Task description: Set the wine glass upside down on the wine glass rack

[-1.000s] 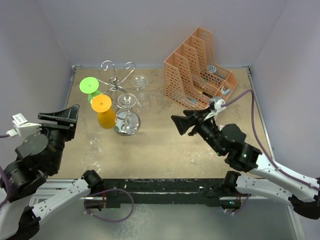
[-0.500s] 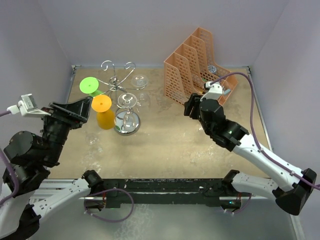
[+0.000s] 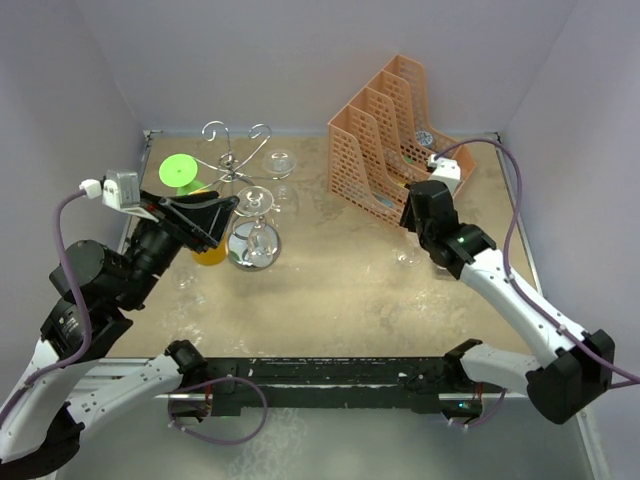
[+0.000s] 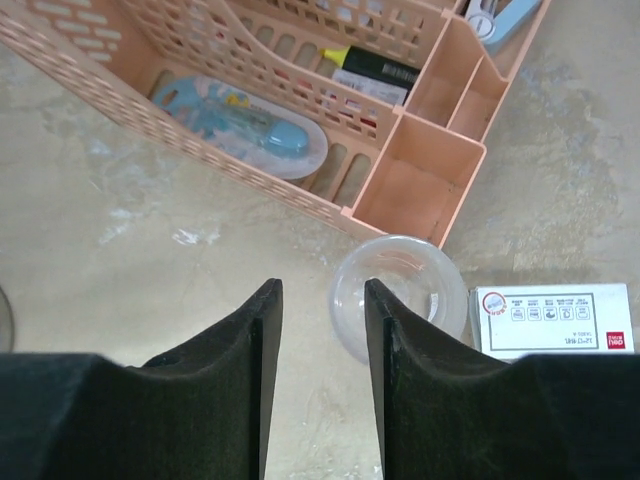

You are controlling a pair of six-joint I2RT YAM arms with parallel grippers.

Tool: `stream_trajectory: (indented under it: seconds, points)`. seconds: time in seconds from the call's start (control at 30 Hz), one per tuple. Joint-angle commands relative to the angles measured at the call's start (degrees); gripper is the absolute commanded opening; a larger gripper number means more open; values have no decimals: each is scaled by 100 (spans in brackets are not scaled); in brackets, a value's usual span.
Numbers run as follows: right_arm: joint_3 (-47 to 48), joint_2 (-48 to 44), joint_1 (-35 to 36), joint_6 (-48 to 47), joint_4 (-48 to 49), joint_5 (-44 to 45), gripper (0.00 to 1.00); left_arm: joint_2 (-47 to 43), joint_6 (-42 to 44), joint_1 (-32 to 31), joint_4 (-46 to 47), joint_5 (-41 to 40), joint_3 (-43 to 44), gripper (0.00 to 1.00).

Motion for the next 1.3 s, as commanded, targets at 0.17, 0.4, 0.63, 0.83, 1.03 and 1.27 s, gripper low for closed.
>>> stream_trajectory:
  seconds: [0.17,0.4,0.63,0.83,1.03,1.27]
  points:
    - [-61,608,-179,-95,27,-62,27,82,335,8,600,710,-142,53]
    - [-298,692,-186,12,390,-534,13,29,137,8,859,393,-261,53]
    - [-399,169,-188,89,689,-742,2,212,-212,9,1300,676,-313,53]
    - [-517,-635,-187,174,1018,-1145,0,614,-907,9,2108,1216,-540,53]
    - [-943,-1839,-178,182,2039,-1792,0,1488,-1331,8,2187,1135,17,53]
    - [-936,-2482,-184,172,3252,-2224,0,2513,-2115,-51,2990,1508,289,52]
